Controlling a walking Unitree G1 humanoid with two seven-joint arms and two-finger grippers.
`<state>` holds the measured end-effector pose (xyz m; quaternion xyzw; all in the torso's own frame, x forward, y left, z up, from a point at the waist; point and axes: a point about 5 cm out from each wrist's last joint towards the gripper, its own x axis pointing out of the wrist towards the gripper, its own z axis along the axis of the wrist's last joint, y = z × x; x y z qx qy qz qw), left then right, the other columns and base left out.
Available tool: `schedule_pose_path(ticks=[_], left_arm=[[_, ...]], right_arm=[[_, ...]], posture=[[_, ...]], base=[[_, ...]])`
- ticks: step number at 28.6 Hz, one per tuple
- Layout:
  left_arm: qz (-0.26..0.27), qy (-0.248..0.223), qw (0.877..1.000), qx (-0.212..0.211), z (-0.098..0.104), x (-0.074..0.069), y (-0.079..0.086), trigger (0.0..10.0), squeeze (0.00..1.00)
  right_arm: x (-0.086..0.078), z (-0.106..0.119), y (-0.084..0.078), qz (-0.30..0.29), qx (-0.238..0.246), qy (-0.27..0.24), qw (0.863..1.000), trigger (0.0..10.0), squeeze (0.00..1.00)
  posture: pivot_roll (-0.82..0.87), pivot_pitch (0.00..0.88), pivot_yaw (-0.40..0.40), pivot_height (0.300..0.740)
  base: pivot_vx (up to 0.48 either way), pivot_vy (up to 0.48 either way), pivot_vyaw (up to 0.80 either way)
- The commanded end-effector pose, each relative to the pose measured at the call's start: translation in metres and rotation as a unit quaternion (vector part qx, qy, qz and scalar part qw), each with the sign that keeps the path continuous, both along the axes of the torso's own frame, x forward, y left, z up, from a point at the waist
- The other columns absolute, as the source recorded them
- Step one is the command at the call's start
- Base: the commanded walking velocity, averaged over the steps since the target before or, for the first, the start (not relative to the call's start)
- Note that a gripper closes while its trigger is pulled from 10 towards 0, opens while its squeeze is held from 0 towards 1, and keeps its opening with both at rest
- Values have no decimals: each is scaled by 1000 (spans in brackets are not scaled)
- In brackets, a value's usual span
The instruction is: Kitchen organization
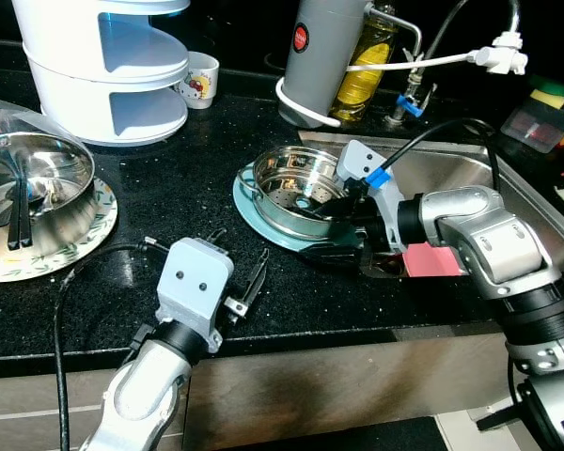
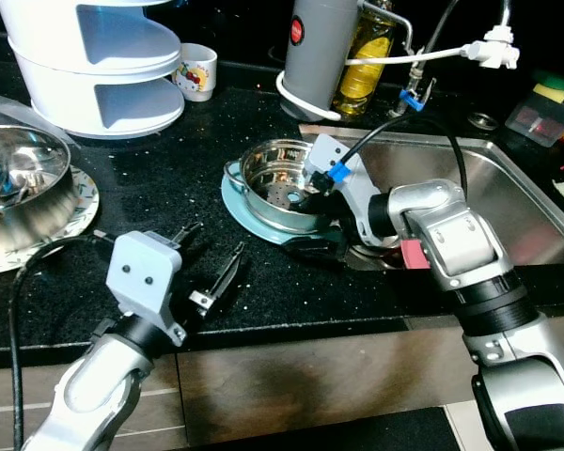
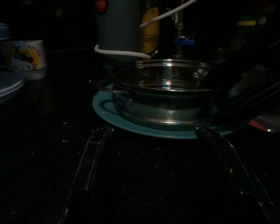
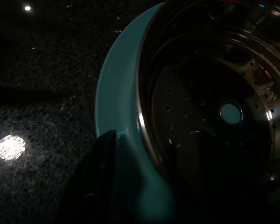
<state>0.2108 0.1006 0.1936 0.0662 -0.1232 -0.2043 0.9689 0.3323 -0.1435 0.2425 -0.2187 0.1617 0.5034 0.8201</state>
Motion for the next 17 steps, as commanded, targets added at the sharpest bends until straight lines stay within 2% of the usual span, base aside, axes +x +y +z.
schedule_pose_path(ticks=[1, 8, 14, 17], left_arm=[[-11, 5, 1000, -3, -2, -1, -5, 10000, 0], [-13, 4, 1000, -3, -2, -1, -7, 10000, 0], [-14, 4, 1000, -2, -2, 0, -7, 10000, 0], [-15, 4, 1000, 0, -2, 0, -7, 10000, 0]], right_arm=[[0, -8, -1, -8, -3, 22, 1000, 0, 0], [-2, -6, 1, -4, 0, 19, 1000, 0, 0], [-10, 4, 9, 59, 19, -24, 998, 0, 0], [-15, 13, 17, 88, 52, -40, 994, 0, 0]], posture=[[123, 17, -220, 740], [120, 16, -221, 740], [116, 17, -219, 740], [116, 17, -218, 740]], base=[[0, 0, 0], [0, 0, 0], [0, 0, 0], [0, 0, 0]])
